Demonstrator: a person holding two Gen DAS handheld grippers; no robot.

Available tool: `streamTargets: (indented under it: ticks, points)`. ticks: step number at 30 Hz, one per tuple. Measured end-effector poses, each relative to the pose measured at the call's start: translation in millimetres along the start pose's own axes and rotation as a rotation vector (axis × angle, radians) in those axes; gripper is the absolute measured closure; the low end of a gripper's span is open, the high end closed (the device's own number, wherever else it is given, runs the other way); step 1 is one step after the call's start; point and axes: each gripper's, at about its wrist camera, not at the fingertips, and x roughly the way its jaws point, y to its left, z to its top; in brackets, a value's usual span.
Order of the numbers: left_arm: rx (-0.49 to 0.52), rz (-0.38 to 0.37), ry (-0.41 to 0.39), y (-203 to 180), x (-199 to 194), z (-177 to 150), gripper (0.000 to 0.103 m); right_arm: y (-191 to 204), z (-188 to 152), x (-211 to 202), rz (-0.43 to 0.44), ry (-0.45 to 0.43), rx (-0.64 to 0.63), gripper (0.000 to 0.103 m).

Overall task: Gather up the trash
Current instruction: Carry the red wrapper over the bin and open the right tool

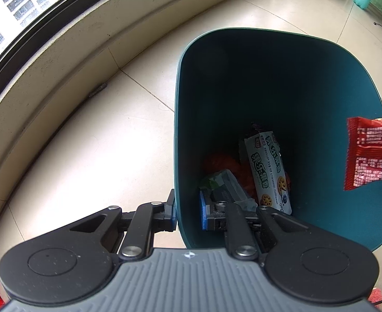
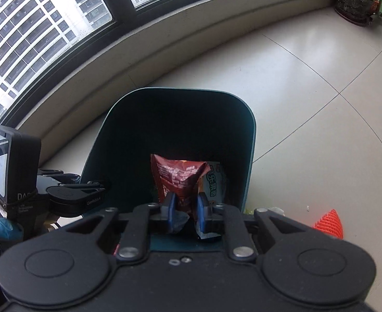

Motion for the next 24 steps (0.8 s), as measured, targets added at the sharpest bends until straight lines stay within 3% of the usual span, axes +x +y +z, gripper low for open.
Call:
streamTargets:
  ticks: [14, 24]
  points:
    - [0.016, -0.012, 0.0, -1.4, 2.2, 1.0, 0.087, 11.0, 2.3, 106.5, -0.111, 0.16, 0.023, 0.087]
    - [0.023, -0.015, 0.0, -2.3, 3.9, -1.1, 0.087, 17.3, 0.7, 126.8, -0.115, 0.211, 0.039, 0.081]
